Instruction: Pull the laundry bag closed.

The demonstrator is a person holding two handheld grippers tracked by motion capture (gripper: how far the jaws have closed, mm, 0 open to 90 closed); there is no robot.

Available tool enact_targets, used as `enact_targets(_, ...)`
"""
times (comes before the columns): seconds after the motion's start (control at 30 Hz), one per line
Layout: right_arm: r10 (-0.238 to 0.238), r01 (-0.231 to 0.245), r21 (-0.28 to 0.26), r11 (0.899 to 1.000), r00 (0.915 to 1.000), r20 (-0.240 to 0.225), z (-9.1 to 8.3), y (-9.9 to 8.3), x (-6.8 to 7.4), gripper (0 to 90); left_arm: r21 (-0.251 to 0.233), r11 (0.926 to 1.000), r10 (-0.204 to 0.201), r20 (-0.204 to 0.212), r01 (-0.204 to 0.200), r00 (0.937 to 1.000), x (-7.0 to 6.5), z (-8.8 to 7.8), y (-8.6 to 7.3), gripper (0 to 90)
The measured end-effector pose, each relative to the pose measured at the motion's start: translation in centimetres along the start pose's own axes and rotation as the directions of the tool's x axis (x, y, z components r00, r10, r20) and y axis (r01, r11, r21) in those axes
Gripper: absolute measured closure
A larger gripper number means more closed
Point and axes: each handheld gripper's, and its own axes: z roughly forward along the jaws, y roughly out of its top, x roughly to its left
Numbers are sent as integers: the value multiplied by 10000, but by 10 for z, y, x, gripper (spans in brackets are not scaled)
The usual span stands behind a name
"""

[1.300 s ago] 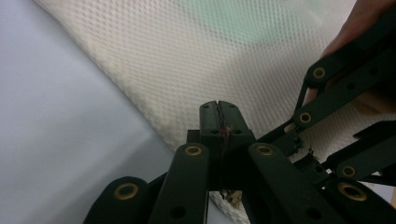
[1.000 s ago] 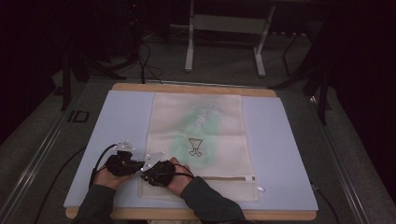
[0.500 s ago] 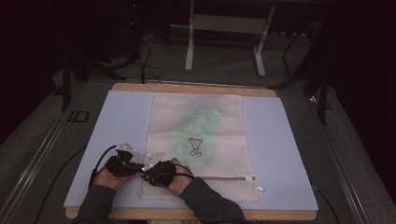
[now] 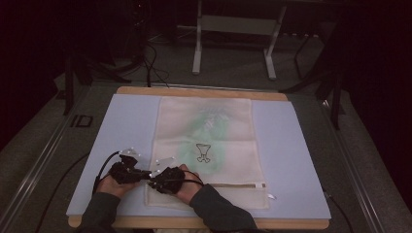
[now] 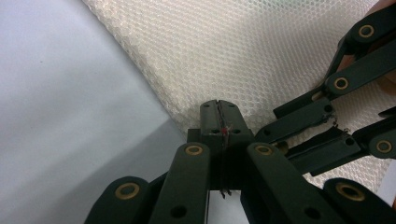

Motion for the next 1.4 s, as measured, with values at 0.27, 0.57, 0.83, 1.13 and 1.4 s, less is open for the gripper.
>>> enact_targets(0.27, -112, 112, 160, 9998, 9999, 37, -3, -1, 0, 823, -57, 10000, 32, 35, -31, 10000, 0, 0, -1, 900)
enact_targets(0.57, -216, 213, 297, 9993, 9997, 104, -6, -2, 0, 824, -46, 9999, 117, -39, -117, 9999, -1, 0, 0, 899)
enact_targets(0.83, -428, 420, 443, 9981, 9989, 189, -11, -4, 1, 823, -38, 9998, 202, -57, -202, 9998, -1, 0, 0, 899)
enact_targets(1.13, -458, 442, 562, 9974, 9986, 266, -14, -5, 2, 823, -51, 9997, 253, -91, -254, 9996, -1, 0, 0, 899)
enact_targets(1.4, -471, 452, 558, 9974, 9984, 317, -15, -5, 4, 824, -77, 9996, 266, -117, -267, 9996, -2, 0, -1, 899)
